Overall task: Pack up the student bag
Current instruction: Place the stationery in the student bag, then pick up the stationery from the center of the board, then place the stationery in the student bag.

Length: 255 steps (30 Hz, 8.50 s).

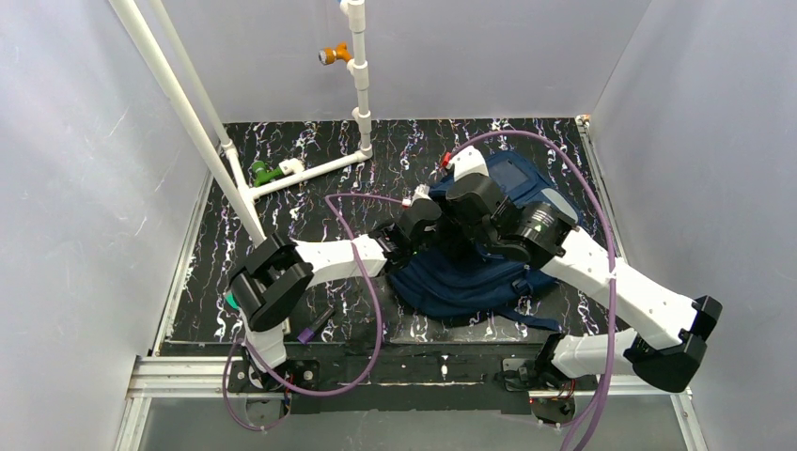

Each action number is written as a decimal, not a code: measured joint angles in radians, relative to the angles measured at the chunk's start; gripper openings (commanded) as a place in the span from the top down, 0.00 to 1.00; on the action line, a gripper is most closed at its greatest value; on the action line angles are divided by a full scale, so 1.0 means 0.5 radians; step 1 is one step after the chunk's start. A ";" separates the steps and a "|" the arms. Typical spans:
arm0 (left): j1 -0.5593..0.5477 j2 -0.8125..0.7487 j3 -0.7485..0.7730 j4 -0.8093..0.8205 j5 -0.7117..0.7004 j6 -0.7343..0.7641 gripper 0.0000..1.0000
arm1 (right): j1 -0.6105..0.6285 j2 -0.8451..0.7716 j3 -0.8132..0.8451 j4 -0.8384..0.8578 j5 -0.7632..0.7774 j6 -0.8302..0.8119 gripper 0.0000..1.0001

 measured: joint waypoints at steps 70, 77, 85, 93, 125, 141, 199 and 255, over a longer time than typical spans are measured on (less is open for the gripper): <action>0.185 -1.286 -0.485 -0.716 0.459 1.050 0.27 | -0.111 -0.184 -0.264 0.479 -0.317 0.092 0.99; 0.175 -1.122 -0.491 -0.645 0.467 1.012 0.54 | -0.118 -0.184 -0.264 0.482 -0.335 0.082 0.99; 0.162 -0.877 -0.489 -0.618 0.406 0.933 0.63 | -0.128 -0.188 -0.264 0.481 -0.362 0.082 0.99; 0.149 -0.404 -0.207 -0.426 0.536 0.874 0.55 | -0.134 -0.217 -0.293 0.478 -0.323 0.076 0.99; 1.291 -1.688 -0.574 -2.997 -0.786 1.651 0.04 | 0.379 0.002 -0.290 0.761 -0.598 -0.101 0.02; 1.593 -1.563 -0.938 -2.580 -0.585 1.659 0.29 | 0.379 -0.288 -0.510 0.782 -0.611 -0.121 0.02; 0.622 -0.954 -0.349 -1.074 0.973 1.013 1.00 | 0.076 0.156 0.014 0.064 -0.140 -0.052 0.99; 0.386 -0.702 -0.589 -0.139 0.010 0.540 0.36 | 0.035 0.159 0.024 0.151 -0.271 -0.032 0.99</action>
